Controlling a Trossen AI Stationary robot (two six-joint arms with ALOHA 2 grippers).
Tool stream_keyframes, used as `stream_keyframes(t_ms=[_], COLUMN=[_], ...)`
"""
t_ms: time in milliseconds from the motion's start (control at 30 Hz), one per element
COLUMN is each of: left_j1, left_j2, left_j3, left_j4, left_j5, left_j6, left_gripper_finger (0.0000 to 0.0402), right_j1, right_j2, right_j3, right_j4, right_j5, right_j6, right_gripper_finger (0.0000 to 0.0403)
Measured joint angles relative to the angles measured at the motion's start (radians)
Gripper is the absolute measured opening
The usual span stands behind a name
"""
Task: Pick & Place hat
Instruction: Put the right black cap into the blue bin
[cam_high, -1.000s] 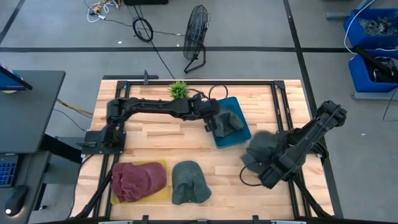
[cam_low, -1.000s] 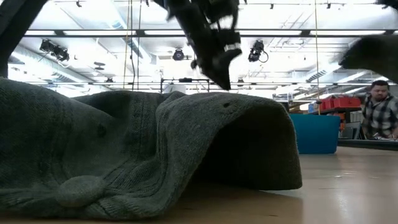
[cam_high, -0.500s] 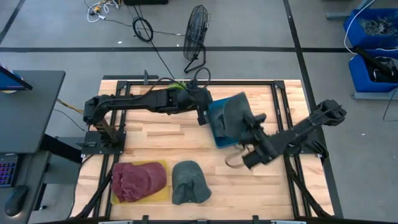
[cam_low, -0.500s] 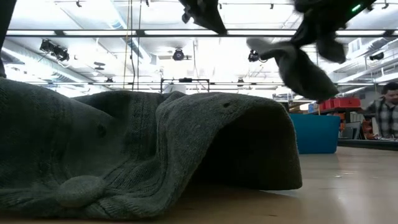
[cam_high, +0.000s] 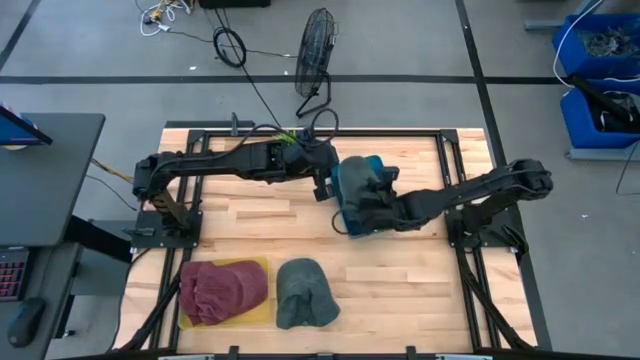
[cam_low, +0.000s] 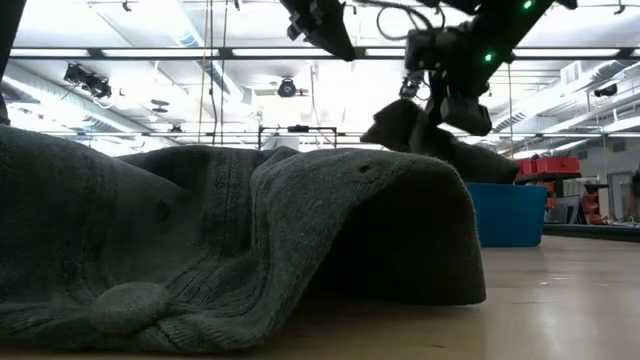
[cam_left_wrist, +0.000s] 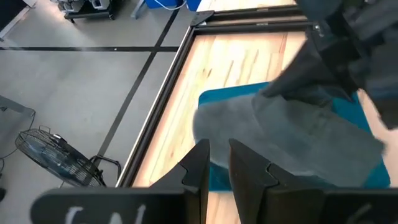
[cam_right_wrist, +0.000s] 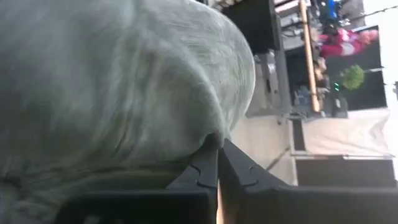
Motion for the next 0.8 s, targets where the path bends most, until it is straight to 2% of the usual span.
stream_keyframes(t_ms=[100, 233, 300, 500, 633, 800], left_j1=[0.0, 0.0, 0.0, 0.0, 0.0, 0.0], left_j2=[0.0, 0.0, 0.0, 0.0, 0.0, 0.0], left_j3=[0.0, 0.0, 0.0, 0.0, 0.0, 0.0], left_j4=[-0.018, -0.039, -0.04, -0.046, -0.051, -0.053], left_j5=[0.0, 0.0, 0.0, 0.0, 0.0, 0.0], left_j6=[0.0, -0.004, -0.004, -0.011, -0.031, -0.032], left_gripper_finger=[0.006, 0.006, 0.006, 0.006, 0.006, 0.006], right_j1=[-0.025, -0.064, -0.079, -0.131, -0.168, -0.187], right_j2=[0.012, 0.032, 0.052, 0.099, 0.114, 0.109], right_j3=[0.0, 0.0, -0.002, -0.057, -0.098, -0.082], right_j4=[-0.035, -0.079, -0.094, -0.045, 0.019, 0.02], right_j5=[-0.021, -0.208, -0.265, -0.277, -0.276, -0.281], right_j6=[0.021, 0.089, 0.098, 0.086, 0.028, -0.069], right_gripper_finger=[0.0, 0.0, 0.0, 0.0018, 0.0049, 0.0091])
